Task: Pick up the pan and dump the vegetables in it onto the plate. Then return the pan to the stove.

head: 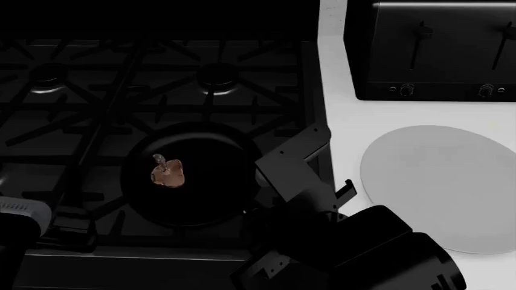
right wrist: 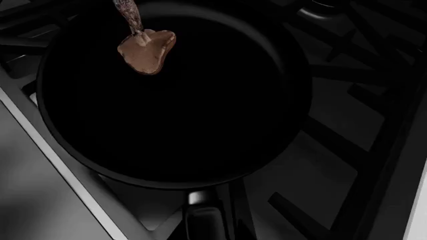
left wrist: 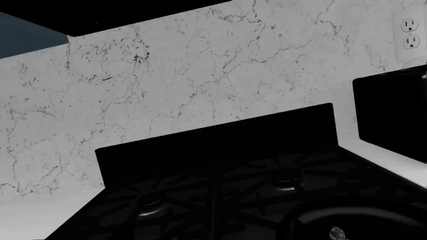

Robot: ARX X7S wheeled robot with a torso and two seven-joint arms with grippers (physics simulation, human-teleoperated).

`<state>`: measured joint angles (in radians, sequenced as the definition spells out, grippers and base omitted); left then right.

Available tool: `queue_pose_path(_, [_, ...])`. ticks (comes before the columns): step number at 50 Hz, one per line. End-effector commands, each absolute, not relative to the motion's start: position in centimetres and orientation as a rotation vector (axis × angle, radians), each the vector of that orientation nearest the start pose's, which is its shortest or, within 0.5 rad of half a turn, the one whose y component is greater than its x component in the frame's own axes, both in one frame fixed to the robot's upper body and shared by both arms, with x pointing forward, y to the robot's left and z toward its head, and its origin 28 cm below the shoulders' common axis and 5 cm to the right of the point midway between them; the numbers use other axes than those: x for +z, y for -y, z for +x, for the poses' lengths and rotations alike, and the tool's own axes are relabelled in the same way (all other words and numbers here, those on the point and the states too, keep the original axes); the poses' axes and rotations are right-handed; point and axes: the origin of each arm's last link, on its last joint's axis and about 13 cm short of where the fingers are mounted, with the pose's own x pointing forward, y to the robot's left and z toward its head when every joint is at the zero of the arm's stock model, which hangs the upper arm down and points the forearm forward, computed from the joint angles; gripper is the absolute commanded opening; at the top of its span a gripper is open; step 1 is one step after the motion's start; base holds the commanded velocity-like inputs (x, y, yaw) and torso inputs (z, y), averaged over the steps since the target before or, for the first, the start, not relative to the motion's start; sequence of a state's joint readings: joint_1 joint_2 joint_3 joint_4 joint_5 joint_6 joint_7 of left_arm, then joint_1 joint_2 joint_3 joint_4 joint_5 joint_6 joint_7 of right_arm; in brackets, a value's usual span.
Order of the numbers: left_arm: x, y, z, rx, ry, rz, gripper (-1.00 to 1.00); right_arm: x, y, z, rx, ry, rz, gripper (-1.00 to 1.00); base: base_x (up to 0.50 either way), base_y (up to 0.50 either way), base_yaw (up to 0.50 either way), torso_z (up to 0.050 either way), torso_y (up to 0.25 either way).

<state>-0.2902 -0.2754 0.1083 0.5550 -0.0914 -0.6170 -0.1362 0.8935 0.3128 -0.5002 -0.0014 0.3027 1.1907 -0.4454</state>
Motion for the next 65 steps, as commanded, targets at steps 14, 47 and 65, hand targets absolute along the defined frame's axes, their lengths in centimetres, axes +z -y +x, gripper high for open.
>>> queue_pose_path(14, [15.1, -23.4, 23.6, 0.043, 0.274, 0.175, 1.00, 17.9, 11.0, 30.8, 0.661, -0.432, -0.295, -1.00, 0.00, 0.00, 0.00, 0.000, 0.000])
queue_pose_path(47, [13.7, -22.9, 22.8, 0.022, 0.237, 0.198, 1.00, 18.6, 16.4, 31.2, 0.431, -0.219, 0.278, -1.00, 0.00, 0.00, 0.00, 0.000, 0.001])
queue_pose_path(65, [13.6, -22.6, 22.6, -0.002, 0.238, 0.204, 1.00, 19.8, 15.8, 33.4, 0.474, -0.161, 0.373, -1.00, 0.00, 0.00, 0.00, 0.000, 0.002])
